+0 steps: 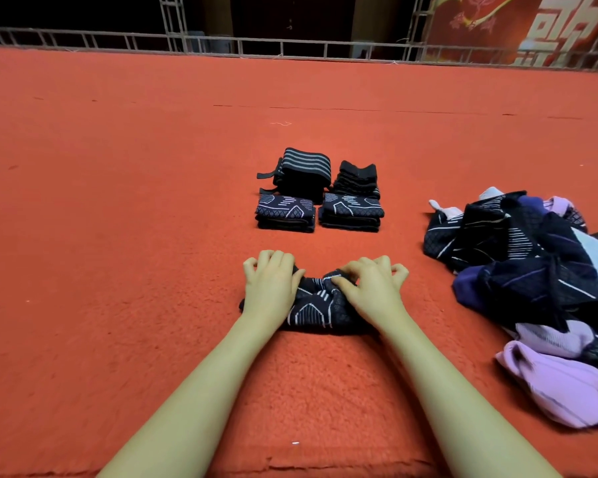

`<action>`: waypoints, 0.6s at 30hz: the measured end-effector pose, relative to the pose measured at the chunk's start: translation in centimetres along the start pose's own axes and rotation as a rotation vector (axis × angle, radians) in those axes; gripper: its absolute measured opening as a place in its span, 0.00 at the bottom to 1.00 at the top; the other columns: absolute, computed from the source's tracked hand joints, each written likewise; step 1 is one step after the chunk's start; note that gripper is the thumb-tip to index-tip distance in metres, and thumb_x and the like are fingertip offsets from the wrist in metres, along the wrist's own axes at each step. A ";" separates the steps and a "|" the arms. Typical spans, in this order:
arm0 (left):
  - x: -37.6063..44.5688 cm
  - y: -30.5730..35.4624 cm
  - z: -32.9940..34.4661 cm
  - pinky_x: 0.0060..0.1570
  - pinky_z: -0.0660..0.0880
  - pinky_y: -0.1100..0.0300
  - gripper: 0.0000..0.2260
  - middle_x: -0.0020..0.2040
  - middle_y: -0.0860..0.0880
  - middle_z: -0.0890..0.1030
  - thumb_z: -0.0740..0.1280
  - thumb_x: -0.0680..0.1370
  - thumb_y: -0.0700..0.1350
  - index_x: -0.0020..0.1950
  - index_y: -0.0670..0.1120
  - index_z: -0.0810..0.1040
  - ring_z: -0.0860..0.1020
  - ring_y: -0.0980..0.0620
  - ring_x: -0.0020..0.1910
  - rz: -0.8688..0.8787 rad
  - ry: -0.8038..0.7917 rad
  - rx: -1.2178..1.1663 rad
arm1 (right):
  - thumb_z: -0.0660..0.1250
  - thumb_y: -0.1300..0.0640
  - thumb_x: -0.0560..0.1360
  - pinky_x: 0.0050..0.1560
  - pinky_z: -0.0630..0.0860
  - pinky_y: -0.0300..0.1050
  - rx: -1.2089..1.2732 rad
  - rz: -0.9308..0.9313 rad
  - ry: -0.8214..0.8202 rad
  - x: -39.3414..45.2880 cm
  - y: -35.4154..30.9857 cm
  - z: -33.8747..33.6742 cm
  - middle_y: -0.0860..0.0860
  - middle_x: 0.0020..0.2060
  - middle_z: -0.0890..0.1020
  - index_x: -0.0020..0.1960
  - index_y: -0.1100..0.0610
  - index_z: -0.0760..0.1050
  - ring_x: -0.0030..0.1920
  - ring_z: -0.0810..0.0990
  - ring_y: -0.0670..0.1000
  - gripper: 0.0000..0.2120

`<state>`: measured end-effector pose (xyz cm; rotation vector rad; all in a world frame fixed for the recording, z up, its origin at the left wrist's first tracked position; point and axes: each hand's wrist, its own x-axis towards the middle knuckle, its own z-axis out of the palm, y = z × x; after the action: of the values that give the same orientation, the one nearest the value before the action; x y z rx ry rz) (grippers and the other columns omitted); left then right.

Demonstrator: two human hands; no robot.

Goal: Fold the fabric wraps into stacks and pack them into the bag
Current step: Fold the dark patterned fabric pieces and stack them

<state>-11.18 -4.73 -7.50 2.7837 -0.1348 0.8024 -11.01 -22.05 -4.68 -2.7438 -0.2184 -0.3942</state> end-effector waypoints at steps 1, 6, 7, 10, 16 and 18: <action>-0.1 -0.3 0.0 0.47 0.56 0.53 0.08 0.39 0.49 0.77 0.67 0.76 0.48 0.40 0.45 0.74 0.76 0.44 0.45 -0.008 0.034 -0.017 | 0.63 0.46 0.77 0.48 0.51 0.47 0.025 0.004 0.070 -0.1 0.0 0.2 0.46 0.43 0.78 0.47 0.49 0.81 0.53 0.68 0.52 0.11; 0.1 -1.7 -0.8 0.43 0.57 0.54 0.12 0.32 0.51 0.73 0.55 0.78 0.51 0.39 0.46 0.69 0.75 0.45 0.36 -0.100 0.179 -0.061 | 0.63 0.54 0.78 0.50 0.53 0.48 0.216 0.213 0.427 -0.1 0.4 0.3 0.48 0.42 0.81 0.45 0.52 0.81 0.48 0.74 0.53 0.09; 0.3 -2.0 -0.9 0.44 0.57 0.53 0.13 0.31 0.50 0.73 0.54 0.78 0.51 0.39 0.46 0.70 0.74 0.44 0.36 -0.126 0.202 -0.078 | 0.62 0.54 0.79 0.50 0.54 0.49 0.222 0.254 0.459 0.2 0.7 0.3 0.48 0.42 0.82 0.45 0.53 0.80 0.48 0.74 0.53 0.09; 1.2 -2.9 -1.3 0.44 0.58 0.52 0.14 0.31 0.49 0.74 0.53 0.79 0.52 0.41 0.45 0.71 0.74 0.43 0.36 -0.187 0.269 -0.091 | 0.60 0.54 0.80 0.50 0.54 0.50 0.249 0.328 0.519 0.9 1.7 0.1 0.49 0.43 0.82 0.46 0.54 0.78 0.47 0.74 0.53 0.10; 3.7 -2.9 -1.9 0.47 0.62 0.48 0.17 0.40 0.47 0.77 0.51 0.79 0.54 0.46 0.45 0.74 0.73 0.43 0.45 -0.225 0.288 -0.071 | 0.57 0.50 0.77 0.53 0.56 0.52 0.384 0.291 0.600 1.6 1.6 -0.2 0.49 0.45 0.78 0.47 0.53 0.76 0.50 0.70 0.51 0.11; 4.3 -2.9 -1.7 0.52 0.65 0.45 0.19 0.51 0.44 0.78 0.53 0.78 0.55 0.54 0.43 0.76 0.74 0.40 0.52 -0.239 0.235 -0.063 | 0.59 0.50 0.77 0.57 0.56 0.52 0.369 0.311 0.568 1.7 1.7 -0.2 0.50 0.51 0.77 0.52 0.54 0.75 0.55 0.69 0.53 0.10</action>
<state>-8.00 -1.61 -4.41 2.5587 0.2069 1.0313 -9.08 -23.55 -4.52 -2.1523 0.2555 -0.9128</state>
